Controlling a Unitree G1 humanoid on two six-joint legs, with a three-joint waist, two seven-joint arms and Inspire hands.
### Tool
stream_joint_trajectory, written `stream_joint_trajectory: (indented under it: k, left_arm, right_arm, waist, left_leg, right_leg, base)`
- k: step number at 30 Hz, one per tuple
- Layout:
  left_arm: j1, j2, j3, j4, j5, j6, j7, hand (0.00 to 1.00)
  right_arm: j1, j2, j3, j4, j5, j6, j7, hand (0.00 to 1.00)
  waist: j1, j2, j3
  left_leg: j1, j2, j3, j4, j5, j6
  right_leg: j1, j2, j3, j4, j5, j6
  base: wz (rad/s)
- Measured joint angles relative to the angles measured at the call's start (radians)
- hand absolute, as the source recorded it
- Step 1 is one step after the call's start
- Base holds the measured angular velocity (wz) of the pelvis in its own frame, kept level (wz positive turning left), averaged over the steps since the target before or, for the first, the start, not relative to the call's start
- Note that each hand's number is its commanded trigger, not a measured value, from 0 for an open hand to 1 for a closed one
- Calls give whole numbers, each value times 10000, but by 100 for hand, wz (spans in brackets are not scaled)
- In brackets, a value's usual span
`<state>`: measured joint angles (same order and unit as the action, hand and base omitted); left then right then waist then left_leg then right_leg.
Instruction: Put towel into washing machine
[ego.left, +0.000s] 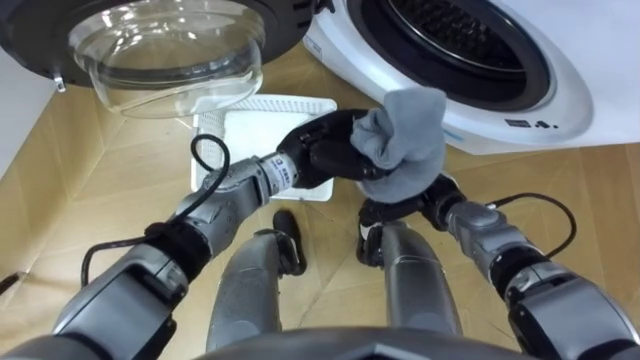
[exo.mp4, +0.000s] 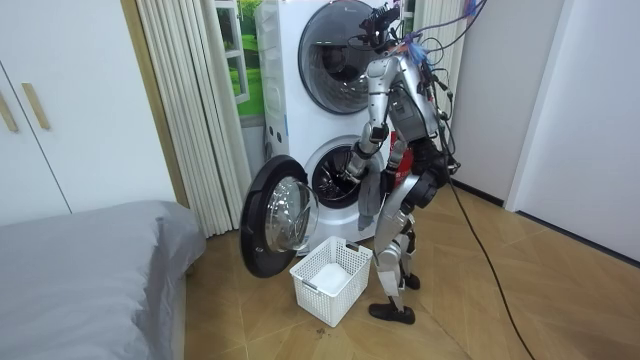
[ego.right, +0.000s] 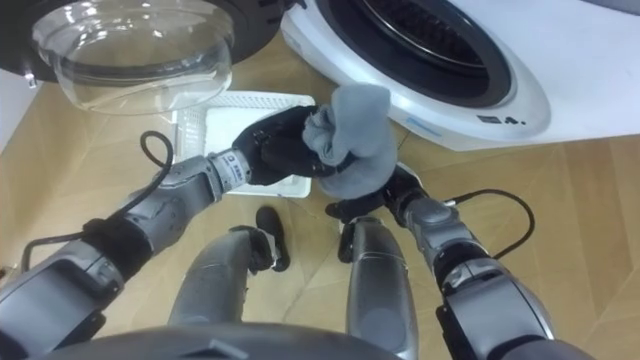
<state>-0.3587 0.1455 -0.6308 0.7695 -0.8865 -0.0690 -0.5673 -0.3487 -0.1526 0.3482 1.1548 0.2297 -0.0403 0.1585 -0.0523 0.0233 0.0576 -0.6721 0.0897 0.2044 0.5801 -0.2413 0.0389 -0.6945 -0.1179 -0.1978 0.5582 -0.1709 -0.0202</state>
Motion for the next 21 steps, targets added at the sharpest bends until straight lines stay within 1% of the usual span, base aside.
stream_joint_trajectory:
  k: [2, 4, 5, 6, 8, 12, 13, 14, 15, 17, 19, 21]
  left_arm:
    - [20, -181, 160, 300, -401, 53, -1, 100]
    - [28, -468, 440, 772, -954, 135, -4, 100]
    - [46, -520, 499, 831, -1082, 166, -4, 100]
    - [85, -620, 516, 969, -1468, 209, 3, 100]
    - [278, -739, 484, 995, -2312, 276, 69, 100]
    - [509, -921, 484, 1050, -3611, 276, 114, 100]
    - [508, -988, 494, 1109, -3874, 273, 127, 100]
    - [507, -1016, 493, 1132, -4020, 274, 132, 100]
    - [512, -1068, 497, 1148, -4355, 275, 173, 100]
    - [512, -1158, 500, 1148, -4765, 266, 221, 100]
    - [509, -1294, 512, 1143, -5201, 265, 318, 100]
    - [492, -1388, 504, 1141, -5507, 268, 389, 100]
  right_arm:
    - [-6, 22, -13, -85, -19, 10, -52, 0]
    - [-57, 78, -197, -113, -17, 123, -55, 0]
    - [-77, 85, -201, -113, 1, 138, -60, 0]
    - [-113, 219, -202, -113, 8, 191, -115, 0]
    - [-127, 313, -197, -145, 74, 201, -288, 0]
    - [-129, 474, -280, -234, 55, 201, -567, 0]
    - [-133, 534, -315, -235, 55, 201, -630, 73]
    - [-133, 572, -360, -238, 75, 201, -672, 100]
    - [-133, 657, -368, -277, 128, 201, -767, 100]
    - [-142, 739, -375, -357, 275, 200, -893, 100]
    - [-157, 763, -373, -427, 415, 199, -1052, 100]
    - [-180, 762, -365, -430, 417, 200, -1263, 100]
  waist:
    - [3, -15, 5]
    - [25, -32, 10]
    - [26, -36, 12]
    - [18, -55, 10]
    - [4, -97, 2]
    - [-28, -180, 5]
    - [-36, -232, 1]
    - [-53, -265, 2]
    - [-98, -334, 2]
    - [-211, -406, -27]
    - [-259, -500, -88]
    - [-257, -543, -114]
  left_leg:
    - [-10, -4, 17, 10, 0, 1]
    - [1, 2, 109, 44, 4, 7]
    - [2, 0, 112, 47, 6, 11]
    - [5, -16, 108, 49, 13, 23]
    - [5, -25, 79, 52, 17, 28]
    - [-10, 22, 75, 57, 17, 28]
    - [-13, 27, 71, 42, 17, 26]
    - [-13, 24, 67, 31, 20, 22]
    - [-19, 25, 60, 26, 21, 20]
    - [-68, 29, 26, 48, 21, 19]
    - [-107, 53, 39, 40, 20, 18]
    - [-119, 59, 36, 45, 20, 17]
  right_leg:
    - [-21, -9, 1, 13, -1, 1]
    - [-18, 3, 23, 32, -4, -4]
    - [-19, 5, 25, 37, -4, -5]
    - [-22, 14, 26, 1, -11, -11]
    - [-19, 24, 18, -9, -19, -20]
    - [-22, 50, 7, -42, -7, -35]
    - [-17, 53, -11, -61, -4, -38]
    - [-17, 52, -16, -64, -3, -40]
    - [-17, 58, -32, -75, -3, -40]
    - [-16, 89, -58, -122, 2, -38]
    - [-7, 154, -50, -204, 54, -40]
    - [-5, 161, -56, -204, 55, -38]
  base:
    - [0]
    - [0]
    - [0]
    - [0]
    - [0]
    - [0]
    - [0]
    - [0]
    - [0]
    - [0]
    - [-5]
    - [-2]
